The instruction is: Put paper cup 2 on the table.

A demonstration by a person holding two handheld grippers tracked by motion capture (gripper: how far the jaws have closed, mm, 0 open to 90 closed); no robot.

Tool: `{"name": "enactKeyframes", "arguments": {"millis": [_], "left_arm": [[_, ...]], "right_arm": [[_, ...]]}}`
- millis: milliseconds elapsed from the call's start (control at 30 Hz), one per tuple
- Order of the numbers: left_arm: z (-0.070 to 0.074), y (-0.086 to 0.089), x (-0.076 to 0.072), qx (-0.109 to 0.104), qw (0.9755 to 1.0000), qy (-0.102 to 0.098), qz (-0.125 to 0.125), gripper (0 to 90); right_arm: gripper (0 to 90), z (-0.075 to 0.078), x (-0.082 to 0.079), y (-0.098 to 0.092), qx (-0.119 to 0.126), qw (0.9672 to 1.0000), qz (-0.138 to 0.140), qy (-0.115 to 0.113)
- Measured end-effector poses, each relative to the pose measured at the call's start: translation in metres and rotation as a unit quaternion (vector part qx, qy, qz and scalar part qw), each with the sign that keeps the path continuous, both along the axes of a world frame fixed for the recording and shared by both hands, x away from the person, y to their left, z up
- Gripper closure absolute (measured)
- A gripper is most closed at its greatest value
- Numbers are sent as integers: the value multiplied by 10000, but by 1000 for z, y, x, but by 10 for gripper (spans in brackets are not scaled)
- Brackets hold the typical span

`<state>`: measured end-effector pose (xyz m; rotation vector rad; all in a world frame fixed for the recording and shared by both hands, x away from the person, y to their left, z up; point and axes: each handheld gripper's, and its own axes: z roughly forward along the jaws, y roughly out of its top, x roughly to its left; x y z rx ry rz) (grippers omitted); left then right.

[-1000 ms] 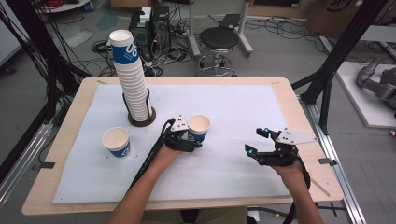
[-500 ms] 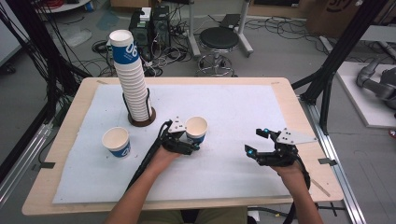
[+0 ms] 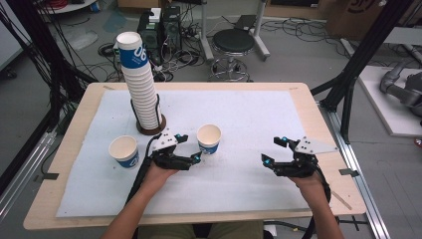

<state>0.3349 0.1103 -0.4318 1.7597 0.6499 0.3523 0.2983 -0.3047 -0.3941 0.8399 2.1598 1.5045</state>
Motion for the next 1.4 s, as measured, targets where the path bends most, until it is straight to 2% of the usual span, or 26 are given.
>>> {"name": "enactKeyframes", "arguments": {"millis": [133, 333, 600, 700, 1067, 1400], "left_arm": [[8, 6, -7, -424, 9989, -165, -106, 171], [18, 12, -12, -621, 9973, -382, -73, 171], [26, 18, -20, -614, 9969, -500, -5, 171], [28, 21, -22, -542, 9972, -517, 16, 171], [34, 41, -31, -677, 9955, -629, 226, 171], [34, 43, -32, -683, 9951, -683, 232, 171]], "right_arm": [[204, -2, 0, 0, -23, 10000, -30, -34], [204, -2, -2, -1, -96, 9998, -145, -58], [204, -5, -1, -5, -147, 9997, -206, -59], [204, -4, -1, -5, -126, 9996, -224, -75], [204, -1, -5, -2, -151, 9996, -201, -109], [204, 0, -6, -2, -113, 9996, -226, -85]]}}
